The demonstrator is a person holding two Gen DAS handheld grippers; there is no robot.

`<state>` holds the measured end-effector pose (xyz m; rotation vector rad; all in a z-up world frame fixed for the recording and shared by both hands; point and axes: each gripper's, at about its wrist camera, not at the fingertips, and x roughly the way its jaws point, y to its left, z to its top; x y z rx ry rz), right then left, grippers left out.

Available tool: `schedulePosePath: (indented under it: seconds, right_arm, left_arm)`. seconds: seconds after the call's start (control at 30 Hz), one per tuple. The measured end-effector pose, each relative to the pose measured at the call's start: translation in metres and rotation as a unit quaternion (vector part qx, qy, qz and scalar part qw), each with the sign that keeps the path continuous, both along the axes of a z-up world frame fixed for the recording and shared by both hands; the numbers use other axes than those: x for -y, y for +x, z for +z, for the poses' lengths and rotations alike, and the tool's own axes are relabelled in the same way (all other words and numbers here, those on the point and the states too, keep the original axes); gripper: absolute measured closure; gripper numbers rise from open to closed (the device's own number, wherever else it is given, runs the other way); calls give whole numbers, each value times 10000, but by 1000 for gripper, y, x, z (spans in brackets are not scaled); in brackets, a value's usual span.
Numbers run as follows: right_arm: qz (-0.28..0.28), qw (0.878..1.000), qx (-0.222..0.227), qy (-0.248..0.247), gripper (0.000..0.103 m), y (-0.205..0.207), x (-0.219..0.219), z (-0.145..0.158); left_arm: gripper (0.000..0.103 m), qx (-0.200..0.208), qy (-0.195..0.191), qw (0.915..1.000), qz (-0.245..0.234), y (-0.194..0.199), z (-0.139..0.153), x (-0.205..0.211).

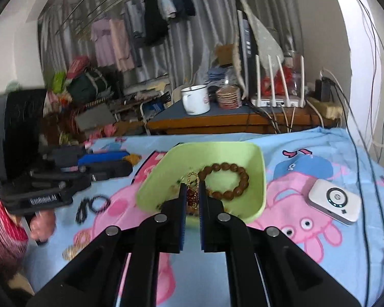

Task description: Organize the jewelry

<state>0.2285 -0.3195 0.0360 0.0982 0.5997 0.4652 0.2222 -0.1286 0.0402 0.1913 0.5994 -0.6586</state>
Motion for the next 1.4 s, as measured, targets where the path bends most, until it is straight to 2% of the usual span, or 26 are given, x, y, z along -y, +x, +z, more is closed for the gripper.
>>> schedulePosePath:
  seconds: [0.07,0.1,0.13,0.2,0.3,0.33,0.4,0.53,0.57,0.6,0.63,0.7,0.73,0.8,0.87,0.93,1.0,1.1,1.2,1.27,1.33,1.4]
  right_arm:
    - [-150,9997,-139,102,103,15,7,-10]
    - [-198,9995,-198,122,103,21,9,-15]
    - [-261,9992,-274,143,98,27,11,-19]
    - [-399,9976,-446,345,96,34,18,-26]
    - [-524,9959,-325,660,96,24,27,-16]
    - [-549,9956,-209,731,95,19,29,-9]
    - [-654,9931,273,932,96,-2,35,17]
    - [-818,9814,1171,1286,93,-44,42,58]
    - [-807,9775,1352,1401,88,-56,41,66]
    - [-842,9740,1453,1523,66,-68,39,67]
    - [-862,9702,1471,1722,40,-76,37,65]
    - [-552,9714,1192,1980,36,-77,30,55]
    - [-354,9752,863,2005,36,-74,21,44]
    - [-264,9809,534,1854,38,-71,5,26]
    - [-150,9893,114,1446,53,-66,-20,1]
    - [-4,9911,-292,1297,73,-62,-38,-17]
    - [169,9901,-779,1157,84,-58,-59,-39]
    - [414,9899,-1097,795,99,-61,-89,-54]
    - [633,9908,-1159,302,102,-66,-117,-60]
    - [776,9887,-1268,191,103,-66,-129,-60]
    - [883,9878,-1276,98,103,-66,-138,-60]
    - [998,9876,-1209,-70,103,-66,-151,-56]
  left_arm:
    - [88,-158,-19,9998,84,14,-11,6]
    - [85,-210,-3,9997,114,18,-17,7]
    - [66,-357,33,9992,153,27,-27,11]
    - [46,-650,33,9977,207,39,-41,13]
    - [46,-923,-18,9951,366,48,-47,8]
    - [46,-965,-183,9943,409,48,-39,1]
    - [46,-795,-819,9924,456,38,-5,-22]
    - [46,133,-1752,9827,592,-7,64,-78]
    - [46,280,-1853,9802,634,-17,72,-88]
    - [46,487,-1956,9768,725,-34,79,-105]
    - [46,586,-1971,9753,802,-44,81,-114]
    - [46,654,-1877,9744,1052,-64,73,-136]
    - [46,627,-1815,9746,1150,-69,68,-143]
    - [46,517,-1598,9755,1418,-79,49,-157]
    - [46,302,-1326,9760,1700,-86,19,-173]
    - [46,89,-1219,9735,1933,-89,-1,-189]
    - [46,-176,-1252,9698,2085,-91,-22,-203]
    - [47,-496,-1301,9658,2188,-94,-50,-216]
    - [47,-789,-1249,9644,2194,-92,-69,-221]
    - [47,-1001,-1208,9647,2114,-84,-76,-218]
    - [55,-1179,-1050,9655,2072,-77,-83,-208]
    - [59,-1343,-943,9663,1981,-69,-87,-198]
